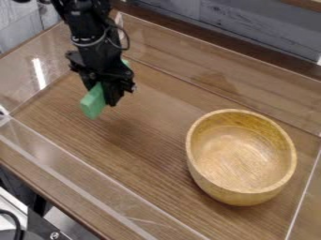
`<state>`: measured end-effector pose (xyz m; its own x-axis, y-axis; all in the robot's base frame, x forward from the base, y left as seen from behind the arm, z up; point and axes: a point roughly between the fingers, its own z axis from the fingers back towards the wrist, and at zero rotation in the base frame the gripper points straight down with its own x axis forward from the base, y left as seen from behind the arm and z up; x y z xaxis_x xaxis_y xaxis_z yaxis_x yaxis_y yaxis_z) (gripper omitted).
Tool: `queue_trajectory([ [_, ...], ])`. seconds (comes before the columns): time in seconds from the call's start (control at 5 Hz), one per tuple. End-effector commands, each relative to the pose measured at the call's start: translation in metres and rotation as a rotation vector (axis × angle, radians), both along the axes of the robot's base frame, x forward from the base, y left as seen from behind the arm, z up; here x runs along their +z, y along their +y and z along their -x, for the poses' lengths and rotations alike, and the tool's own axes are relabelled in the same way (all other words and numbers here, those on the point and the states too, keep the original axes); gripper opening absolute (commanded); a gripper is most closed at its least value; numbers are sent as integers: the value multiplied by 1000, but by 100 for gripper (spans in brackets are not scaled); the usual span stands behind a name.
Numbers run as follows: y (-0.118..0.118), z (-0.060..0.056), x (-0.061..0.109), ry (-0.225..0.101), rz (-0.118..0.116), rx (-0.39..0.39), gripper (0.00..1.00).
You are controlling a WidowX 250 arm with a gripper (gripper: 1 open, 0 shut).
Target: Remove the green block from inside the brown bowl and put it on the table
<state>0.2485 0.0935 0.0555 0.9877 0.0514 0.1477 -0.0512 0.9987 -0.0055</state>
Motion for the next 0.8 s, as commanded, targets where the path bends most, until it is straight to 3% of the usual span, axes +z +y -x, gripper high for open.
queue_trajectory([
  [0.0, 0, -9, 3, -34, -12, -3, 0],
  [0.2, 0, -11, 1, -28, -7, -2, 100],
  [0.6, -1, -15, 3, -16, 4, -2, 100],
])
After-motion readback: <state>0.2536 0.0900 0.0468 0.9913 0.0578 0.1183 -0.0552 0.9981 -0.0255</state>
